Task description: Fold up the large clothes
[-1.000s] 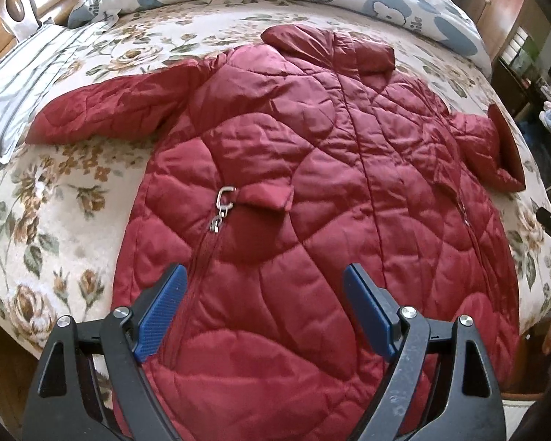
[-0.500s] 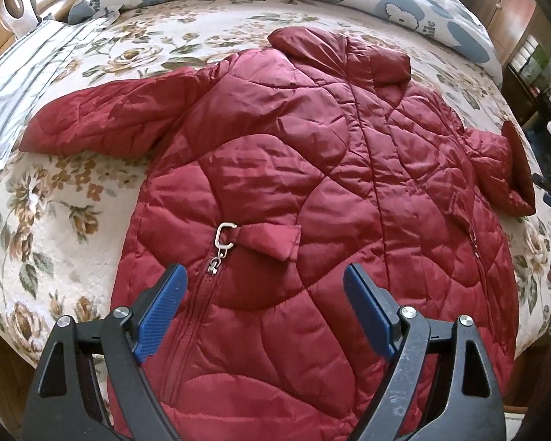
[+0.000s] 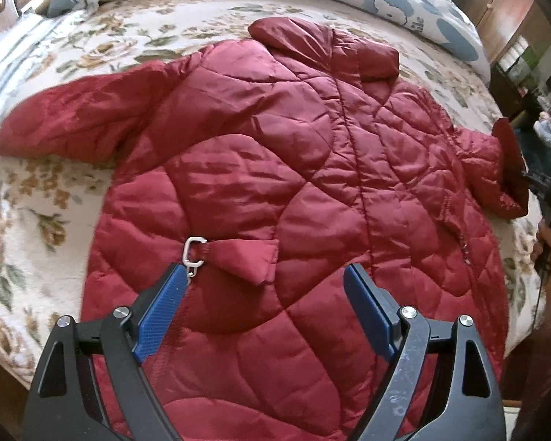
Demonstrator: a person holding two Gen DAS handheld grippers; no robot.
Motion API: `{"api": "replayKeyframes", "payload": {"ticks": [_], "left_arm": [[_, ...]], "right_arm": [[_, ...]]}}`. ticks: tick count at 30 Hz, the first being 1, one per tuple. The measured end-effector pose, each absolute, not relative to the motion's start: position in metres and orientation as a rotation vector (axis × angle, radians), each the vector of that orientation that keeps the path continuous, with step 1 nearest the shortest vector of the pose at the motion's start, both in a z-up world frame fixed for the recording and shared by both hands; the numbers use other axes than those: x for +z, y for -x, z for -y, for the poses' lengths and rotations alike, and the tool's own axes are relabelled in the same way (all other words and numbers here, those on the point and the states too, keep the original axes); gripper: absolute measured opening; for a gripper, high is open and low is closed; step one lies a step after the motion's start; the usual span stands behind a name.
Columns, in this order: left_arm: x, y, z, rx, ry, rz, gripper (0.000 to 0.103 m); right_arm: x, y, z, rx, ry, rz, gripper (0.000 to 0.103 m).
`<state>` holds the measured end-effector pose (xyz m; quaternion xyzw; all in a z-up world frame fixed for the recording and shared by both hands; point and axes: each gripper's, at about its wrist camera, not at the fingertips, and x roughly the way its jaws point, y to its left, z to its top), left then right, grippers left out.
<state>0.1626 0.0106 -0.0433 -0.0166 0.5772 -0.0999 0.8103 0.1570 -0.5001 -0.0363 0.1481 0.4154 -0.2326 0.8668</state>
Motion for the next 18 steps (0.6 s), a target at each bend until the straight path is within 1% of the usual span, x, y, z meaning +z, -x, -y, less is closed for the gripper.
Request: {"api": "replayKeyframes", "payload": {"ticks": [9,14,18], "left_arm": [[-0.051,-0.168,-0.021,-0.203,0.104,-1.253,0.088],[-0.051,-0.17,-0.034,-0.211,0.156,-1.255,0.088],[-0.048,-0.173,-0.042,-0.233,0.195,-1.249,0.088]], "right_arm": [[0.014,-0.149,0.411,-0.263,-0.247,-0.761,0.014],[0.018,-0.16,0.349,-0.12,-0.204,-0.766,0.014],[0.004,-0.174,0.296,-0.011,-0.169,-0.802,0.014]]}}
